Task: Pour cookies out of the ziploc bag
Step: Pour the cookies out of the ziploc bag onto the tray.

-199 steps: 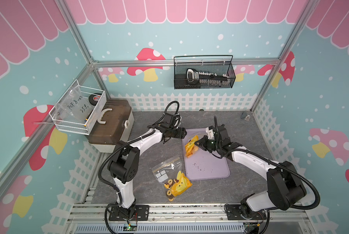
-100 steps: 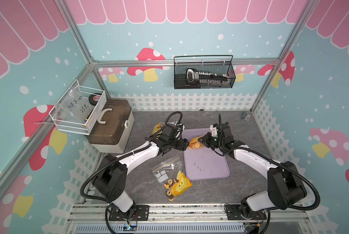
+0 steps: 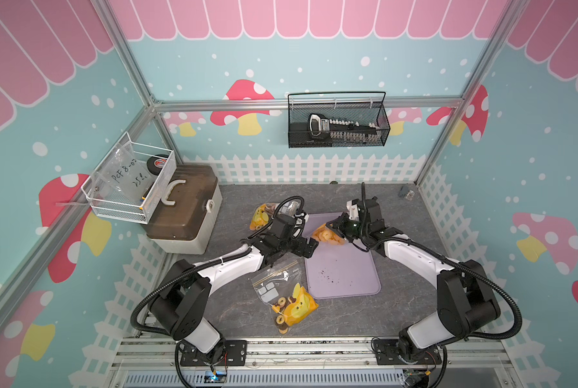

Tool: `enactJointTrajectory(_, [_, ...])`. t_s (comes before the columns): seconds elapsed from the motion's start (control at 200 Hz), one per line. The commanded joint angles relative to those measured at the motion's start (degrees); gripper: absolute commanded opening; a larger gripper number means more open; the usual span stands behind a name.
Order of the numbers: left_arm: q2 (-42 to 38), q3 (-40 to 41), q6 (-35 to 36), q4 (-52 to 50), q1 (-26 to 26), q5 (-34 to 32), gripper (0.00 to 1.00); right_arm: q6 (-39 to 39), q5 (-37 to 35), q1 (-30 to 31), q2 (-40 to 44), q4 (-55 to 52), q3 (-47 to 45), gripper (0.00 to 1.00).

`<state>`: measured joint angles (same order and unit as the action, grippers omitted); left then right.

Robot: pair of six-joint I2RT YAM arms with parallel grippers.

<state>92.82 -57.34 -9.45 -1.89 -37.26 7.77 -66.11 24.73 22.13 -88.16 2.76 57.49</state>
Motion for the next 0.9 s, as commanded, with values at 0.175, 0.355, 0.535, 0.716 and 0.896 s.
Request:
enactJointTrajectory(0.175, [6.70, -5.08, 4.87, 8.50, 2.19, 3.38, 0.98, -0.87, 2.40, -0.33, -0.37, 2.40, 2.38, 0.00])
enactJointTrajectory(0.355, [8.51, -6.17, 6.60, 12.39, 3.96, 10.08, 0.98, -0.43, 4.48, -0.51, -1.11, 1.78, 2.74, 0.00])
enactJointTrajectory(0.535, [9.18, -6.51, 9.69, 14.60, 5.03, 17.53, 0.97, 0.31, 6.24, -0.77, -1.47, 1.46, 3.71, 0.00])
enactJointTrajectory(0.716, [11.00, -8.20, 12.69, 13.19, 6.26, 23.40, 0.97, 0.78, 7.86, -1.03, -1.78, 1.01, 4.66, 0.00])
enactJointTrajectory(0.896, [13.61, -11.08, 14.48, 11.85, 7.61, 25.75, 0.97, 1.34, 9.45, -1.14, -1.62, 0.71, 5.09, 0.00])
